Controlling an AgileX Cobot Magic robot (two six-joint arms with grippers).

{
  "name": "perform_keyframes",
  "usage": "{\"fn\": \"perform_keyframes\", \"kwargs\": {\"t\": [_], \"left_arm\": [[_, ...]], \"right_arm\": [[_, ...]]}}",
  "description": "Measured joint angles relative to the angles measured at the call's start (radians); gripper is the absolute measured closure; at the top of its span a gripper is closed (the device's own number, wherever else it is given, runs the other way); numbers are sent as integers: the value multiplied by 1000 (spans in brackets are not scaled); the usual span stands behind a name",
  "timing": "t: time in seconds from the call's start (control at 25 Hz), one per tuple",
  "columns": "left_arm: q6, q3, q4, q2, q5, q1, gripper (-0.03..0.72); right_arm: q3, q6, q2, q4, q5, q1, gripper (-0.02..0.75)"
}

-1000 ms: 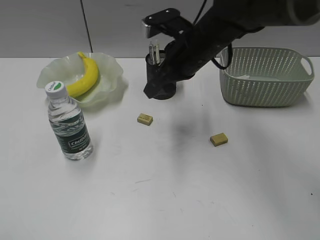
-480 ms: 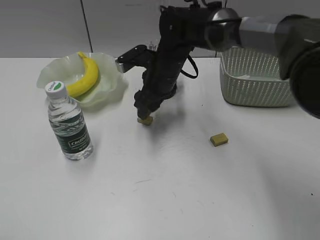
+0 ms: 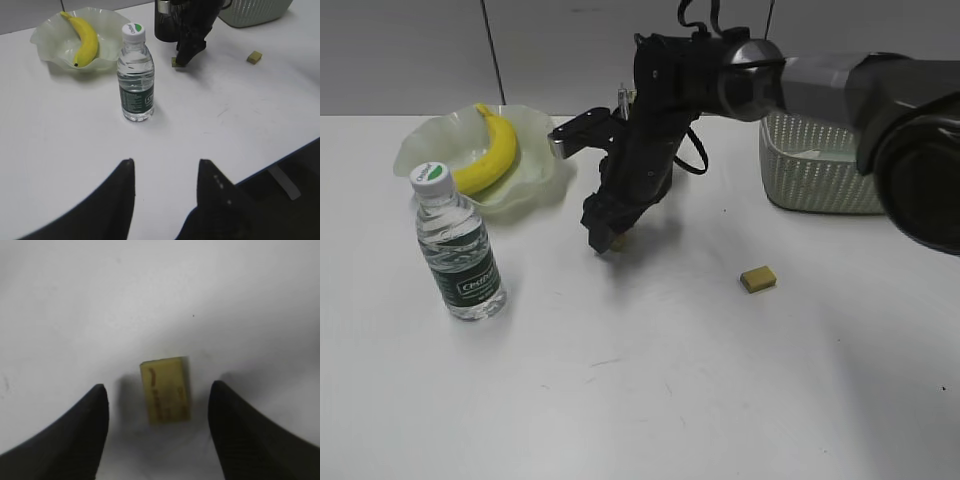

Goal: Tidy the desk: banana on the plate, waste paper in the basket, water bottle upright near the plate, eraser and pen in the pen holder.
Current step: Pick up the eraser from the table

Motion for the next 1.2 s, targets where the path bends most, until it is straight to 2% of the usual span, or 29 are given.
{"fn": "perform_keyframes", "kwargs": {"t": [0.2, 0.28, 0.36, 0.44, 0.52, 0.68, 0.84, 0.96, 1.04, 1.2], "left_arm": [[0, 0, 0, 0, 0, 0, 379], [0, 0, 0, 0, 0, 0, 379], [0, 0, 0, 0, 0, 0, 379], [0, 0, 0, 0, 0, 0, 379], [0, 0, 0, 0, 0, 0, 379], [0, 0, 0, 0, 0, 0, 379], [0, 0, 0, 0, 0, 0, 379], [0, 0, 0, 0, 0, 0, 379], [0, 0, 0, 0, 0, 0, 379], [0, 0, 0, 0, 0, 0, 379]], "right_arm": [[0, 0, 18, 0, -11, 1, 265], [0, 1, 19, -1, -24, 1, 332], [0, 3, 20, -1, -35, 1, 437], [0, 3, 20, -1, -38, 1, 486], [0, 3, 24, 1, -40, 1, 472], [0, 4, 28, 3, -41, 1, 391], [0, 6, 28, 4, -41, 1, 378], [-2, 6, 32, 4, -39, 1, 442], [-7, 8, 35, -1, -36, 2, 531], [-9, 18, 30, -16, -29, 8, 530]]}}
